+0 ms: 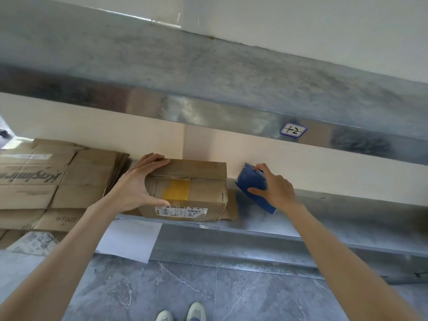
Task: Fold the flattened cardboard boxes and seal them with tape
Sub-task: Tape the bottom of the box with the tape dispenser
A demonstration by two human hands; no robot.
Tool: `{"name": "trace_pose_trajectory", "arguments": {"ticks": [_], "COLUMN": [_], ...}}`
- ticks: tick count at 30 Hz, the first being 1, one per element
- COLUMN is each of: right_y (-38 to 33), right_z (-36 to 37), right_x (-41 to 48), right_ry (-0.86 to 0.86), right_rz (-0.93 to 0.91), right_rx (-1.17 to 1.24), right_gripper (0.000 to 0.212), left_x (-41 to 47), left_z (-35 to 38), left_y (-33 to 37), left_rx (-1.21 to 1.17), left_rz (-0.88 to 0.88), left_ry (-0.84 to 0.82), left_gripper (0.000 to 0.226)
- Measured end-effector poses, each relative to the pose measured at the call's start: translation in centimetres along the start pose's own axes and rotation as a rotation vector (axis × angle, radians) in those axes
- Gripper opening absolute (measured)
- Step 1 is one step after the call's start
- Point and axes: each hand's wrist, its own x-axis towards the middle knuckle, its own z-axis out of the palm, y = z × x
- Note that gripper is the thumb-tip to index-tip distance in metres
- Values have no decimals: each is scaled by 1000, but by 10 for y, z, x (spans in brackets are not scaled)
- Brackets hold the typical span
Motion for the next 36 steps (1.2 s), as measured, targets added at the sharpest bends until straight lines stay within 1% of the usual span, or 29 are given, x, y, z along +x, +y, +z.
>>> {"name": "trace_pose_trajectory", "arguments": {"ticks": [4,9,14,19,23,25,27,30,33,34,36], "right_y": [13,23,30,30,30,27,17,-15,-65,-82,-110], "right_z": [34,60,67,65,59,55,48,32,17,15,13], "right_x": [-1,-1,2,2,0,-3,-4,-2,-2,-2,-2], "right_ry": [42,125,108,90,165,189,235,301,300,264,124], "right_rz": [44,80,51,7,-2,-1,-4,-110,-301,-361,-479], "right_rx": [1,165,205,214,170,109,104,220,376,395,367], "right_gripper": [58,58,63,62,55,49,42,35,39,43,48], "left_x": [-3,-4,-3,-2,-3,-2,-2,-3,-3,-3,-3], "left_z": [1,4,4,4,3,3,3,3,4,4,5], "left_y": [-3,-3,-2,-1,-1,-1,-1,-1,-1,-1,-1], "left_rx": [11,26,9,-13,-22,-16,-14,-24,-33,-38,-56], "left_rz": [-3,-11,-10,-15,-16,-8,1,11,11,13,21], "left_ry": [6,6,5,7,6,8,14,17,18,19,23], "left_gripper": [111,110,110,108,107,107,107,107,107,107,108]}}
